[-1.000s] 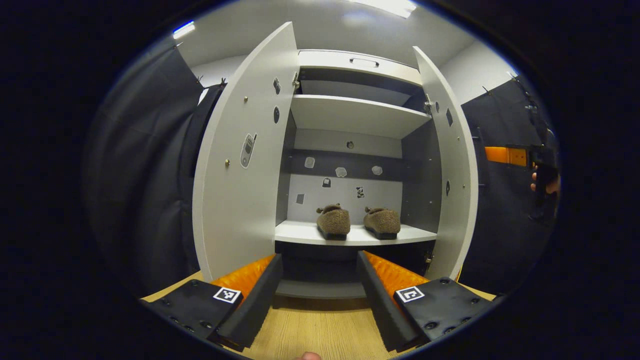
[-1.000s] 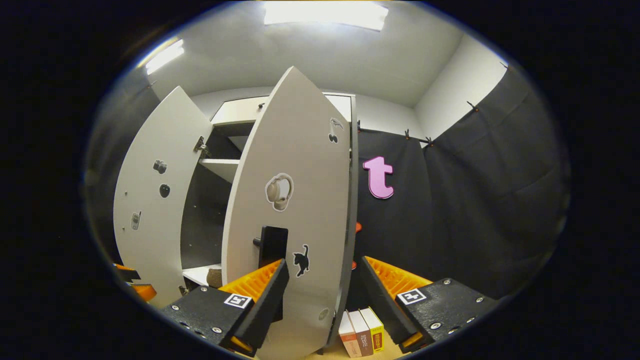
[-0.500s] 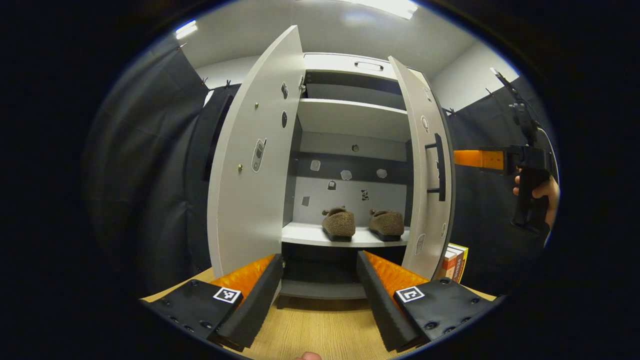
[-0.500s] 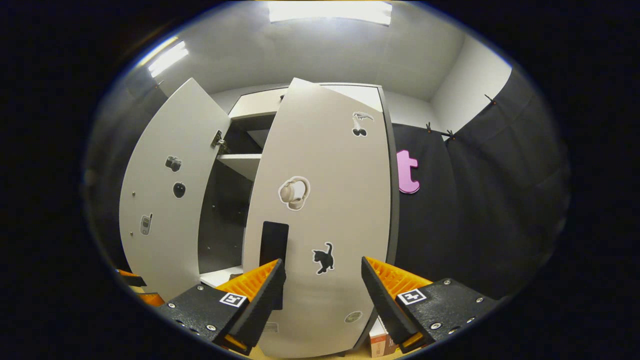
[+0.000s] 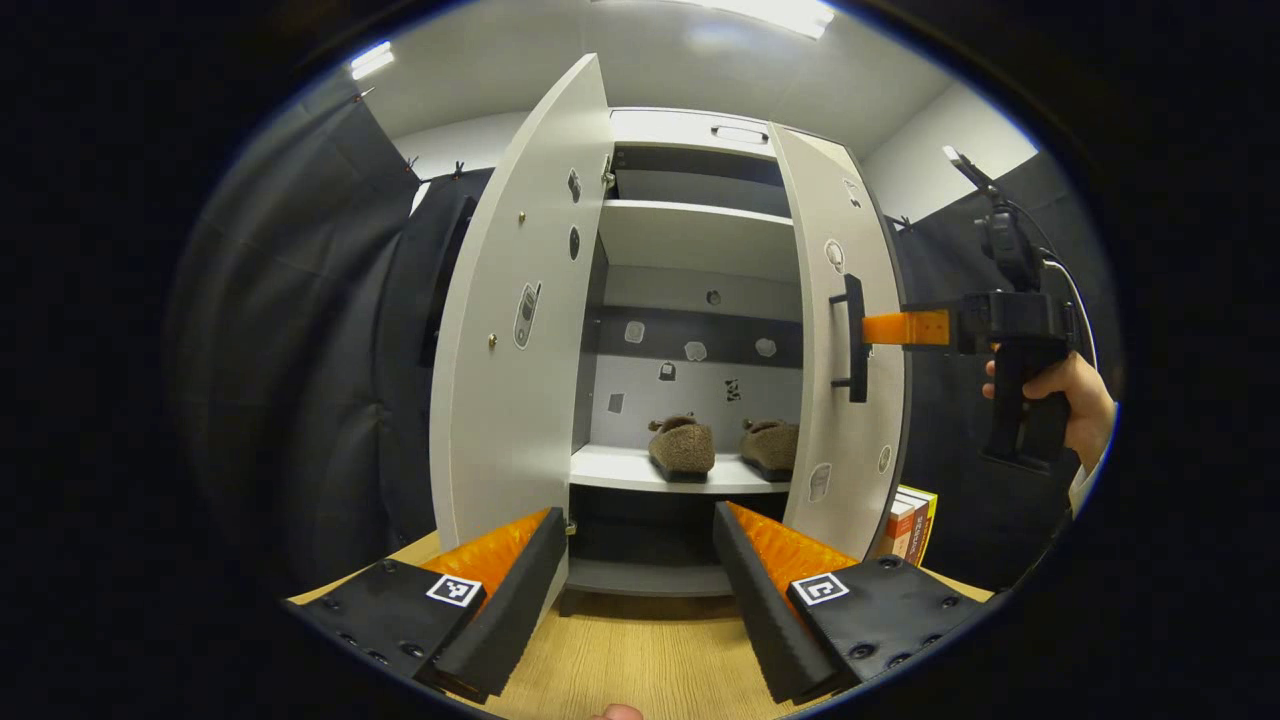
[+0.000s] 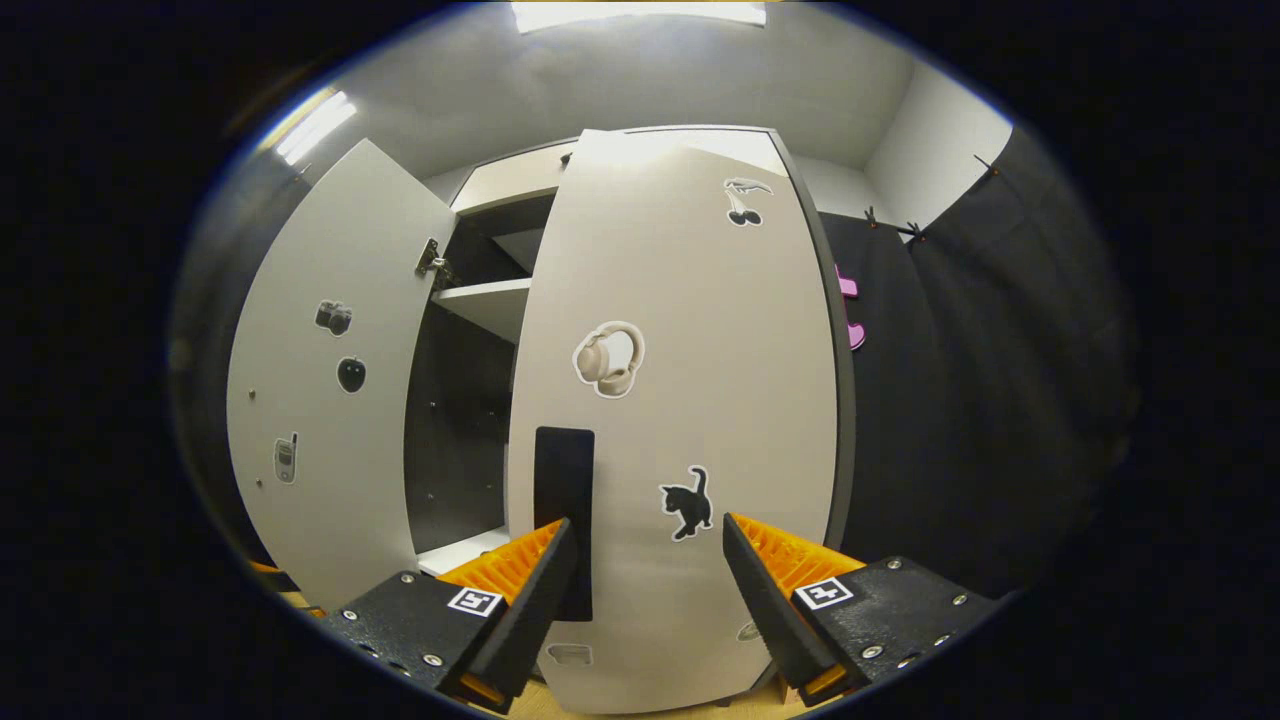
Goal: Grab one shoe with the right hand and put it into the shoe cabinet, grab the other shoe with the left hand and put it into the shoe cabinet; then close the right door with the right hand and the left door with the left hand.
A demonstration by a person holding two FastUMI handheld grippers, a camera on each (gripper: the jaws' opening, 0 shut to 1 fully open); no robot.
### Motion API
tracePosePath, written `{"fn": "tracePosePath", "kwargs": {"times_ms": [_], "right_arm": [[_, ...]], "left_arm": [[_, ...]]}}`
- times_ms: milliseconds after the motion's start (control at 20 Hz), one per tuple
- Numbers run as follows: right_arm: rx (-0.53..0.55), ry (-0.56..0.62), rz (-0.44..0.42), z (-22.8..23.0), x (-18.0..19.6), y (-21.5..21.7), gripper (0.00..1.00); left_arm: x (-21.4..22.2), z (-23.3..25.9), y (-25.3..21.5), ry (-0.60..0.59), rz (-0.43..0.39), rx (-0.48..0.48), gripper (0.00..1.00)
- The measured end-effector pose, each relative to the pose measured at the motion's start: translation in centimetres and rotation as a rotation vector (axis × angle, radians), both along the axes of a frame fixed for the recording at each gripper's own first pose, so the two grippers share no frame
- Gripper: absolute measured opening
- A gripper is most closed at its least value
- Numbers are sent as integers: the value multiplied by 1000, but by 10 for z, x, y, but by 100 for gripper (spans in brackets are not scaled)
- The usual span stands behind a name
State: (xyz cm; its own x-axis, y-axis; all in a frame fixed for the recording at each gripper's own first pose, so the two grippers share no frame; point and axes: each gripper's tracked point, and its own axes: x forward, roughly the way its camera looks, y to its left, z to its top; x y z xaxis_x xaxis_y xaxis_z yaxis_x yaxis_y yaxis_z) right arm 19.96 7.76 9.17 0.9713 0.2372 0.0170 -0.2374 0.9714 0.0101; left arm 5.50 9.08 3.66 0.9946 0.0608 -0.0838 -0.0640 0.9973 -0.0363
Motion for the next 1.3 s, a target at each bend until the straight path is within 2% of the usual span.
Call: {"fn": "tracePosePath", "kwargs": {"times_ms": [300, 350, 450, 700, 800, 850, 900, 950, 1050, 1200, 1300], "right_arm": [[14, 33, 14, -4, 29, 18, 90], [19, 37, 14, -6, 31, 20, 91], [20, 37, 8, -6, 32, 21, 90], [23, 42, -6, -9, 33, 22, 91], [28, 53, -9, -8, 33, 18, 91], [27, 50, -13, -7, 32, 14, 92], [30, 44, -19, -5, 28, 8, 92], [36, 42, -20, -3, 23, 4, 92], [51, 39, -16, 0, 10, -3, 92], [50, 26, -34, 2, -4, -22, 92], [57, 26, -42, 2, -10, -32, 92]], "left_arm": [[-3, 5, -1, -6, -8, 4, 97], [-2, 4, -1, 1, -14, 5, 99], [-2, 3, -4, 14, -26, -1, 94], [-3, 14, 5, -2, -13, -26, 94], [-7, 19, 14, -6, 6, -31, 99], [-9, 22, 19, -10, 16, -36, 94], [-12, 25, 26, -13, 31, -40, 94], [-15, 28, 34, -15, 49, -41, 99], [-24, 32, 54, -13, 94, -43, 94], [-29, 51, 97, -24, 165, -38, 96], [-25, 74, 133, -47, 217, 10, 96]]}}
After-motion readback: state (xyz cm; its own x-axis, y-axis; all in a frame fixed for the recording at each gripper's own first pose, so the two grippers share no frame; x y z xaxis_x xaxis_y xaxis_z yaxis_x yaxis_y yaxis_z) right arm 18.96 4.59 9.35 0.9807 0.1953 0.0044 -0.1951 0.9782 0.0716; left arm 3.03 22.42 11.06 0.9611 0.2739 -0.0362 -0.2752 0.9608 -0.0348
